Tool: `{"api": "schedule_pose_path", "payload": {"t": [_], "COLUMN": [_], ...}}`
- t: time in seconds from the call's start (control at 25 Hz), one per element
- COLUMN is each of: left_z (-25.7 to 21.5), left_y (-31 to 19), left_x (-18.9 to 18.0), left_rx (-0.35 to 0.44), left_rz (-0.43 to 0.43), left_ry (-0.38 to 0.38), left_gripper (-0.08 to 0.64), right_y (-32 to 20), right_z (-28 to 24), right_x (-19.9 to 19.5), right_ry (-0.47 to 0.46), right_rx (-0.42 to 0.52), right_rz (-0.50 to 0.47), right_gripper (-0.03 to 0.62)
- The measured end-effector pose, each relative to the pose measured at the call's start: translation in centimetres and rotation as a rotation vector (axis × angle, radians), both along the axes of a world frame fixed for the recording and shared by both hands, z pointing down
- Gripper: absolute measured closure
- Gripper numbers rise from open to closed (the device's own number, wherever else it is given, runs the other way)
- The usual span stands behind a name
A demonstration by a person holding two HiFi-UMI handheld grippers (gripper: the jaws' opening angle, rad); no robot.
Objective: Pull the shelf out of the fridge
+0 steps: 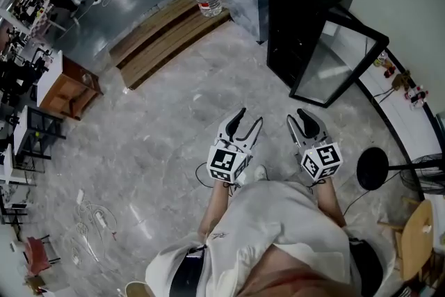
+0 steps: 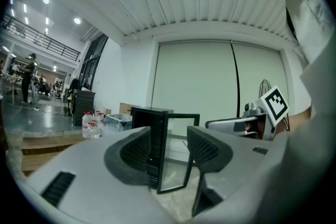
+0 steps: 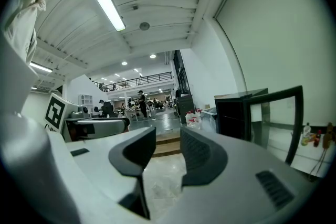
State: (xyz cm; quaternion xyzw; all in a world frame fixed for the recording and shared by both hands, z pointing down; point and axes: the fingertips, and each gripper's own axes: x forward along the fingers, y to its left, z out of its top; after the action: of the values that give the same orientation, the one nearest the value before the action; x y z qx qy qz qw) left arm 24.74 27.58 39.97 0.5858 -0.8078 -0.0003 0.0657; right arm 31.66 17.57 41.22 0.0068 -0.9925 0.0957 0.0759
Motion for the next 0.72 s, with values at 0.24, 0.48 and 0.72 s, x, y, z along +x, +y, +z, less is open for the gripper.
{"api": "schedule_pose_path", "payload": {"t": [0.24,0.48,0.72], "left_z": [1.0,1.4,1.8], "left_y": [-0.3,-1.1,-2.1], "left_x": [-2.5,-4.6,-6.8], "left_rx": [0.006,0.011,0.008], "left_rz": [0.009,0.008,-0.008], "left_ry": [0.024,0.033,0.039], "left_gripper": [0.339,0.341,0.341], "right_y": [0.2,-0.9,-2.1], "right_z": [1.1,1.5,2.1], "right_x": [-2.0,-4.2,-6.4], "right_ry": [0.027,0.046,0.054], "right_rx": [-0.006,-0.001,-0.015], "right_rz": [0.01,0.018,0.005], "right_gripper": [0.449,0.449,0.449]}}
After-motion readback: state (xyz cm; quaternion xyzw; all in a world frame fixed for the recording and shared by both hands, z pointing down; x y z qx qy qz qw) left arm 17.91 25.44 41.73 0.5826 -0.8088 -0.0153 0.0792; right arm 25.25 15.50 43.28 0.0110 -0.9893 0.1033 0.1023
